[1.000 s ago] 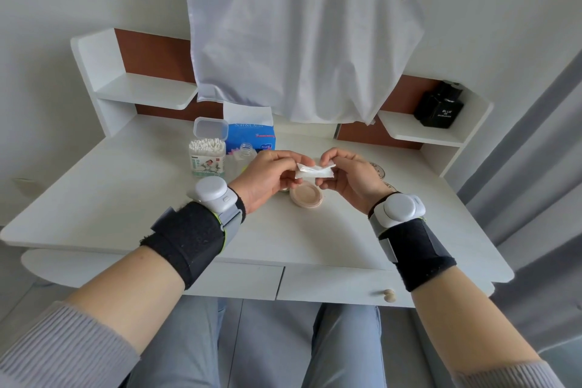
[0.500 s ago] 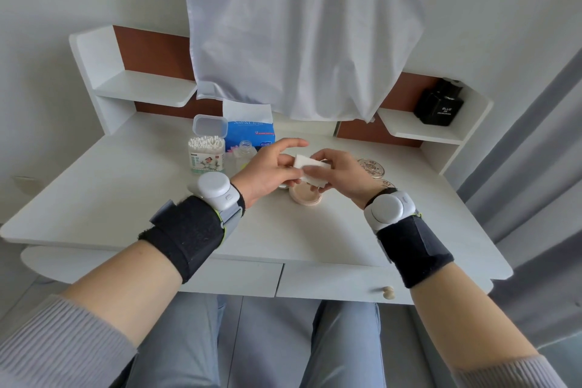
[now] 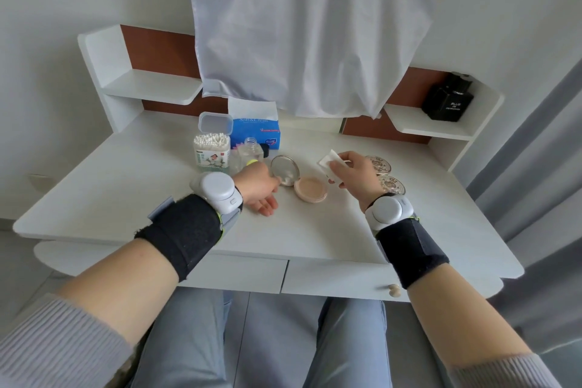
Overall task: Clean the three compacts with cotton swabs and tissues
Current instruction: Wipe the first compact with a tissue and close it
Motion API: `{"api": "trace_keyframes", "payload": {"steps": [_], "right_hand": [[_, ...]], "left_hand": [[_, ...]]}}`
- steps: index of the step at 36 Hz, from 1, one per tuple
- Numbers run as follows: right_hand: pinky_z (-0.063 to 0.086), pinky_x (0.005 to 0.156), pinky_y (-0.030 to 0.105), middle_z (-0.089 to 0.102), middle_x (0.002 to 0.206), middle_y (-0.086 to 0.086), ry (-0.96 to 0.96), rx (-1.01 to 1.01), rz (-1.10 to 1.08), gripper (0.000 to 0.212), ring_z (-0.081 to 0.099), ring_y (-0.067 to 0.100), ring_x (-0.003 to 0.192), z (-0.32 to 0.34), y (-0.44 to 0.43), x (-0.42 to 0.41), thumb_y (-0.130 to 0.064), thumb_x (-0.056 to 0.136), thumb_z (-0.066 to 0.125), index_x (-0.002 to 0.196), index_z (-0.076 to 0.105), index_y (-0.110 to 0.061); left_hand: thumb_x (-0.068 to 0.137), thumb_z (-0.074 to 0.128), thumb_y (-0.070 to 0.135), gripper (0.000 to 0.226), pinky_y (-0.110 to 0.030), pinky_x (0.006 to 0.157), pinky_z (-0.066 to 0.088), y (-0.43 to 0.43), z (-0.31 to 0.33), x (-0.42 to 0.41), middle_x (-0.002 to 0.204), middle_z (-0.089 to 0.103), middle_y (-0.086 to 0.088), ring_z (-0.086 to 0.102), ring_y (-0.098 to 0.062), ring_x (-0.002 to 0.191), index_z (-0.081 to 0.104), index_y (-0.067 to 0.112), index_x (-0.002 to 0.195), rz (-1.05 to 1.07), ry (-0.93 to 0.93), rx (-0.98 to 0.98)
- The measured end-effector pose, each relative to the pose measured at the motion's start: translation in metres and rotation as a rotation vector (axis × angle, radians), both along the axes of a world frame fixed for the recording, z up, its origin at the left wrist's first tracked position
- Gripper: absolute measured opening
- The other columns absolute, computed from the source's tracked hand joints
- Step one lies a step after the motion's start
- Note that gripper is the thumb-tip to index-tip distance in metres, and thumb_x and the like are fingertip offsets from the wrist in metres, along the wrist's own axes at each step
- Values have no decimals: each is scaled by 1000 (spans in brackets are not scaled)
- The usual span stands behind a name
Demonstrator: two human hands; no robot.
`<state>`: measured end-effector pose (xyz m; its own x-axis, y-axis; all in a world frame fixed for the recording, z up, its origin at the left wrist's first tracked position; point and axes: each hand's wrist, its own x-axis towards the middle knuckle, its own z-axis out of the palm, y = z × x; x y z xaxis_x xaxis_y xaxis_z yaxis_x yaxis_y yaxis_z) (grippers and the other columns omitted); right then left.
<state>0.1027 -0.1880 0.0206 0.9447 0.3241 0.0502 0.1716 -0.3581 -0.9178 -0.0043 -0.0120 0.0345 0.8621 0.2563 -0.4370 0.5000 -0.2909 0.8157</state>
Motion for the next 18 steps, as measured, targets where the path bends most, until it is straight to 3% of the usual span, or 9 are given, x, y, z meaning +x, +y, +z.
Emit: {"api": "trace_keyframes", "payload": {"steps": [3,7,9,12,18], "right_hand": [[47,55,25,65,88,14,0,-48,11,18,63,26,75,-1,0,0,-12,91,55,106,62,-5],[47,54,23,67,87,16,14,-69,11,16,63,23,69,-4,-1,1,-12,91,52,104,61,-8],[46,52,23,67,83,11,17,-58,5,13,62,20,64,-4,-3,1,-12,91,52,101,60,-10],[46,54,24,65,79,5,24,-47,3,11,63,19,63,-2,-7,2,-13,91,52,99,59,-12],[46,52,22,65,86,5,98,50,13,16,65,19,62,-2,-18,5,-12,91,58,106,54,-8]], "left_hand": [[103,37,19,34,-25,39,50,-8,-1,2,70,59,-20,57,-28,50,40,-9,121,60,-49,-25],[105,31,19,40,-23,35,46,-19,-1,7,71,54,-19,54,-28,53,35,-11,130,145,-56,-131],[105,30,21,37,-22,35,45,-22,-4,11,69,53,-17,54,-25,48,42,-7,124,179,-66,-140],[105,29,23,31,-18,32,38,-24,-10,14,69,54,-11,52,-15,38,49,3,94,215,-87,-115],[103,31,26,28,-20,38,37,-24,-23,25,75,58,-7,48,-16,44,52,8,105,270,-319,4]]}}
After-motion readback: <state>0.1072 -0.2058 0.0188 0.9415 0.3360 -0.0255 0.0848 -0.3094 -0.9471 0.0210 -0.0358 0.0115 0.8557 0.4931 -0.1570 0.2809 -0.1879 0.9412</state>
